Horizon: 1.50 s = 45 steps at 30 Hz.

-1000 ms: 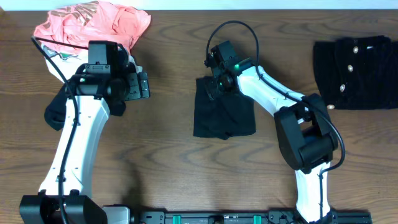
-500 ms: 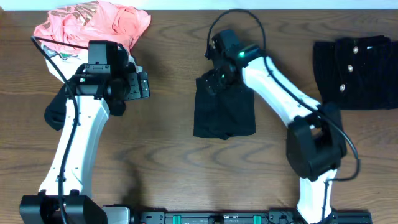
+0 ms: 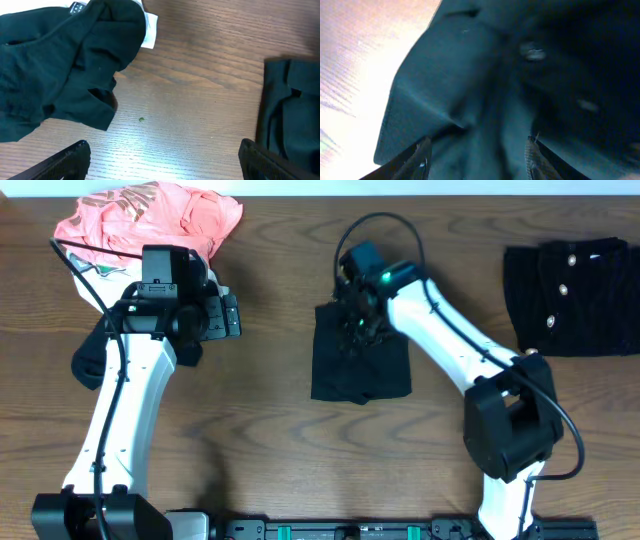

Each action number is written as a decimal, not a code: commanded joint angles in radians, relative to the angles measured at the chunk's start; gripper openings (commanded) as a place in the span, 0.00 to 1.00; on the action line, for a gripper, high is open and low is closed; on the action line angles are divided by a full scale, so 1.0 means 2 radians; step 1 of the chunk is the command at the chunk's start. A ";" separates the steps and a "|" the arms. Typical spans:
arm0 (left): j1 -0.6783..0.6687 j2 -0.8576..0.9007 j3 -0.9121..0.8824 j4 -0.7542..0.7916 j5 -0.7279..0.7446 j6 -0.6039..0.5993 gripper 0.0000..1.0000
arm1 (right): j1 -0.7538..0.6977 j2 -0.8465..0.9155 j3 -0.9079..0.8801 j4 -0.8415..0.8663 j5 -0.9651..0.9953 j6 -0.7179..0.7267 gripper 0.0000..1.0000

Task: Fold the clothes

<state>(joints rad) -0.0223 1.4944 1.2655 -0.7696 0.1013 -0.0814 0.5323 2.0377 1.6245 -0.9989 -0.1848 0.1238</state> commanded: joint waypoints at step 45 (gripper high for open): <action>0.002 0.004 0.001 0.000 0.001 -0.001 0.95 | -0.138 -0.077 -0.051 0.012 -0.102 0.097 0.99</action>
<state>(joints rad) -0.0223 1.4944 1.2655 -0.7692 0.1013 -0.0814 0.2924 1.8782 1.5791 -0.9741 -0.4007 0.2630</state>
